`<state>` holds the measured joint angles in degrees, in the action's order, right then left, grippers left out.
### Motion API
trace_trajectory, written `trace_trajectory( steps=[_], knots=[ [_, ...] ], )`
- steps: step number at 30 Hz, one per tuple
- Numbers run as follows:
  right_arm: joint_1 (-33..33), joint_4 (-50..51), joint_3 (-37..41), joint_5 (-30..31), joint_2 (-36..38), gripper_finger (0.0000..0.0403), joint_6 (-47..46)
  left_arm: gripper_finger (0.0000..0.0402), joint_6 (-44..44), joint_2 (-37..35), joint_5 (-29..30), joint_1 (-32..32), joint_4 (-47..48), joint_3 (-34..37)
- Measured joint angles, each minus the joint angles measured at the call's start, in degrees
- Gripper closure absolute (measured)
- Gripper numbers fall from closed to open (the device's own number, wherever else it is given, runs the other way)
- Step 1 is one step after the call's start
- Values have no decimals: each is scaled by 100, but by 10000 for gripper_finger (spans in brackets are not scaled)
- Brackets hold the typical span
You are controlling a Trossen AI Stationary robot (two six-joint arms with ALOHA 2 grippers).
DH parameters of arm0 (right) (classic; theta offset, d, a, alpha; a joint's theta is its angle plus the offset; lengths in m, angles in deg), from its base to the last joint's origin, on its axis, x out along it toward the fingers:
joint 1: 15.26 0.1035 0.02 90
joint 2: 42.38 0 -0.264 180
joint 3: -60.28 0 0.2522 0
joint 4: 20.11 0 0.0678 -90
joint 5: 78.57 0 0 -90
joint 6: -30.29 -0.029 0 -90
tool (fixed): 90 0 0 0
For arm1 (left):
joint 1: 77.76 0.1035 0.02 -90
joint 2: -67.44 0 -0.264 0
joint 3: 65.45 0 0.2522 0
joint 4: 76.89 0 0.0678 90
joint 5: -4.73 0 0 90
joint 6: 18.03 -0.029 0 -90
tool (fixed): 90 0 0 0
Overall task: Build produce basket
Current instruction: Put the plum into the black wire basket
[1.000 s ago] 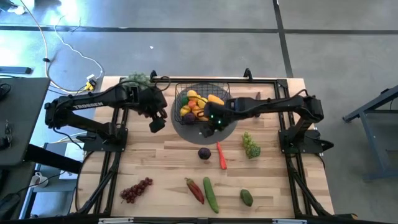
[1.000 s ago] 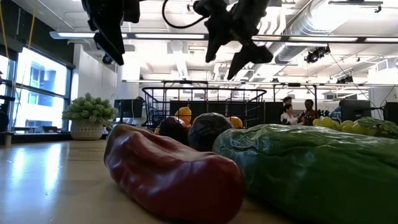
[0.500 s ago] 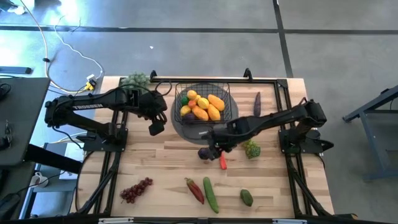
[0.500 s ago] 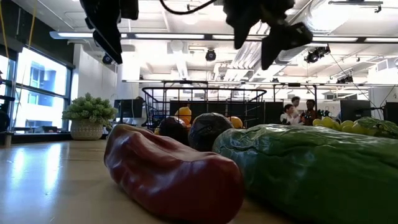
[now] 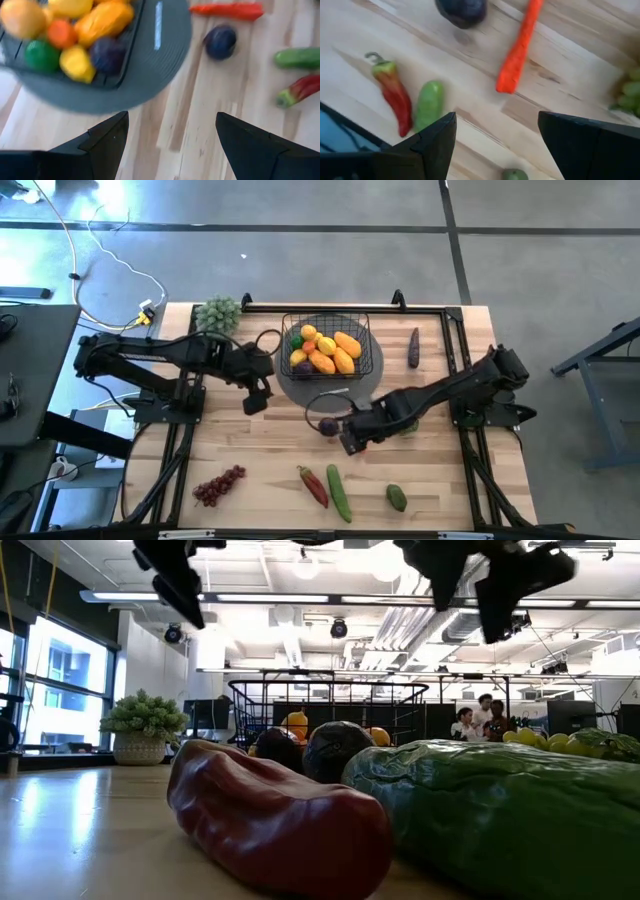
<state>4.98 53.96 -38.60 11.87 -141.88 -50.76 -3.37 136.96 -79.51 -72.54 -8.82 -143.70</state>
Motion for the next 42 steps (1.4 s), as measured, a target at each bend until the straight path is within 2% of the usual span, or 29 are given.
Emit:
trace_trajectory(
  steps=[11,16,21,28,33,42],
  knots=[
    [472,672,0,272,0,142,-1012,114,-479,400,-58,-318,-884,0],
    [501,859,0,356,0,142,-1197,114,-553,600,-59,-346,-938,-2],
    [499,1121,0,581,0,142,-1305,114,-1123,798,-61,-346,-1257,0],
    [325,1453,0,924,36,142,-1294,114,-1428,1146,-80,-346,-2160,-2],
    [68,1437,0,1320,284,142,-1303,114,-1428,1406,-370,-346,-2466,-2],
    [-417,1355,0,1994,769,142,-1395,114,-1313,1881,-479,-384,-2967,7]
  ],
)
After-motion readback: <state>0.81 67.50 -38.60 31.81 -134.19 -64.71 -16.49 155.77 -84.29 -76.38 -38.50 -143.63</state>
